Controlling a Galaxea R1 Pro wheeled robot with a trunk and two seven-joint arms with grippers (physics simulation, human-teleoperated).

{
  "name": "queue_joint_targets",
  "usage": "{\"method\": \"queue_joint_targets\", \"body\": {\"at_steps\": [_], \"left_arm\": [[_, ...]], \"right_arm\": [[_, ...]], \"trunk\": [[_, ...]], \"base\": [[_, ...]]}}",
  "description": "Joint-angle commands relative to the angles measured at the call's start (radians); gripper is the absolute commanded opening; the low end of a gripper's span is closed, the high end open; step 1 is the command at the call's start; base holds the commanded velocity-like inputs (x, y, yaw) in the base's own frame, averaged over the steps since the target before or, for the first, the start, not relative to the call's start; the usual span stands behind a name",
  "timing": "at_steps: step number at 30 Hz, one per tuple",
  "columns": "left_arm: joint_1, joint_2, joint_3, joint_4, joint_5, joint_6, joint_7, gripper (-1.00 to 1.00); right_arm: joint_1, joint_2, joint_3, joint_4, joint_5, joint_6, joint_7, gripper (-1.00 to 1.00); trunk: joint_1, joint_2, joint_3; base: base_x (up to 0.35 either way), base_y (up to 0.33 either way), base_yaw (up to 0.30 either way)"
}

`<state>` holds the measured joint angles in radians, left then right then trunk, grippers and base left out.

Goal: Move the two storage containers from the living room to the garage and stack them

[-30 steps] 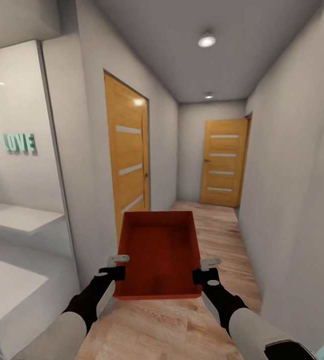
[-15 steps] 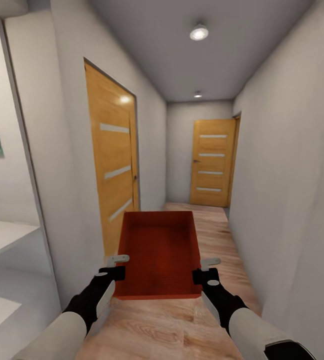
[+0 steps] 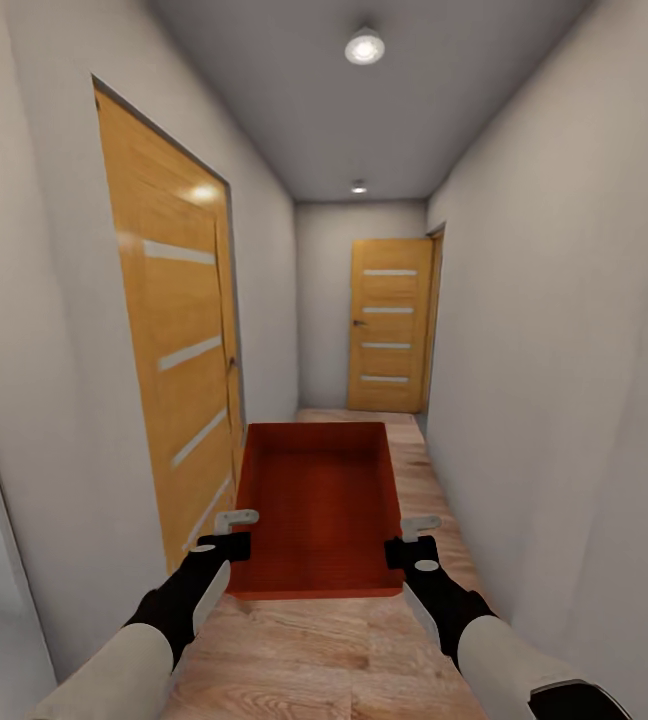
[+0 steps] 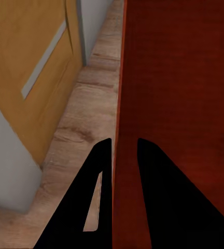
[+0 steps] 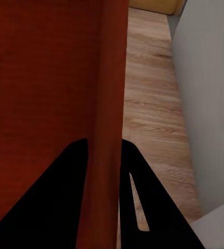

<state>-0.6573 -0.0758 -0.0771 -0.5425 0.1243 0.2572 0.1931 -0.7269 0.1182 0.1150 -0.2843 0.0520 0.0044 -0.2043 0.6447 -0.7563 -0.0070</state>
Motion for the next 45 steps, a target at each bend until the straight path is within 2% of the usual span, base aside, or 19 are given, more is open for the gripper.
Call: {"method": "queue_joint_targets", "body": {"at_steps": [1, 15, 36, 45], "left_arm": [[-0.001, 0.002, 0.022, -0.005, -0.018, -0.018, 0.015, -1.00], [-0.001, 0.002, 0.022, -0.005, -0.018, -0.018, 0.015, -1.00], [-0.001, 0.004, 0.022, -0.005, -0.018, -0.018, 0.015, -1.00], [-0.001, 0.004, 0.022, -0.005, -0.018, -0.018, 0.015, -1.00]], "right_arm": [[0.000, -0.008, -0.005, 0.004, 0.000, 0.000, -0.007, -1.00], [0.000, -0.009, -0.005, 0.004, 0.000, 0.000, -0.007, -1.00], [0.000, -0.008, -0.005, 0.004, 0.000, 0.002, -0.007, -1.00], [0.000, -0.008, -0.005, 0.004, 0.000, 0.001, -0.007, -1.00]], "trunk": [[0.001, -0.001, -0.001], [0.001, -0.001, -0.001], [0.001, -0.001, -0.001], [0.001, -0.001, -0.004]], "base": [[0.323, 0.088, -0.244], [0.323, 0.082, -0.230], [0.323, 0.016, -0.011], [0.323, 0.000, -0.099]]}}
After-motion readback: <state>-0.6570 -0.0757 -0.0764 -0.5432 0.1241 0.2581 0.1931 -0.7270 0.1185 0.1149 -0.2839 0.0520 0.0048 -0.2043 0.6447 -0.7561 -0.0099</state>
